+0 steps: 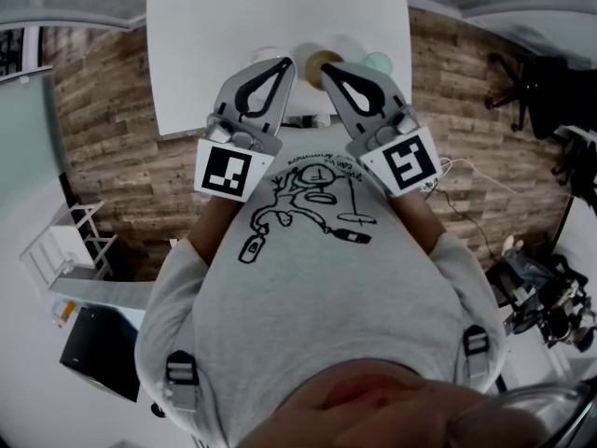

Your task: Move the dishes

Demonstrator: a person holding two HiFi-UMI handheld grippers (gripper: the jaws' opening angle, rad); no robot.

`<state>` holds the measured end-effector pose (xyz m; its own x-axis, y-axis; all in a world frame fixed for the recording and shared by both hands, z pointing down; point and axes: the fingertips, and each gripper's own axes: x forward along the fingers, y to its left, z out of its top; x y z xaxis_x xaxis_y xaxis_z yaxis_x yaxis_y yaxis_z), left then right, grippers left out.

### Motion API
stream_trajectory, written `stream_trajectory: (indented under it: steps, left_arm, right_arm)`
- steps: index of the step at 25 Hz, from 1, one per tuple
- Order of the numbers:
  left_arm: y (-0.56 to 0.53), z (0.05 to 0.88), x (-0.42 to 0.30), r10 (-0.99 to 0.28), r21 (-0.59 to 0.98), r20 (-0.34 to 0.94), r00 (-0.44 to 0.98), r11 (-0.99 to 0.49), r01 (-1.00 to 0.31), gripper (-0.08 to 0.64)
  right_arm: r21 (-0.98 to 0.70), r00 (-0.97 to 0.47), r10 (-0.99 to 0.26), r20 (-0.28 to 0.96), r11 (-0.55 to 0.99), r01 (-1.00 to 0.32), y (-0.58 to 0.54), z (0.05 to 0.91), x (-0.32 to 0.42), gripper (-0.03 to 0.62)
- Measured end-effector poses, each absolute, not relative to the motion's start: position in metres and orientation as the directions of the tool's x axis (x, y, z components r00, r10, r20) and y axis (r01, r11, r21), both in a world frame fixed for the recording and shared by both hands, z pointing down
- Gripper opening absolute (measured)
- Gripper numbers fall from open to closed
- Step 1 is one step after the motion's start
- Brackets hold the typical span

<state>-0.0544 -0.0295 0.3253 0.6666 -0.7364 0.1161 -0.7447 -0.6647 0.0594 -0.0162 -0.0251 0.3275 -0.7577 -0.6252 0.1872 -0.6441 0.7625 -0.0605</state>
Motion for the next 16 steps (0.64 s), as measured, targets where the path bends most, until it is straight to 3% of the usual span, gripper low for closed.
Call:
stream_trajectory:
  steps: [16]
  left_arm:
    - [-0.0305,0.3212,-0.0547,-0.72,0.054,0.093,0.688,-0.686,-0.725,0.002]
  right_arm:
    - [-0.05,-0.75,-0.642,0.158,0.754,-0.655,-0.0266,0.3211,-0.0238,0.035]
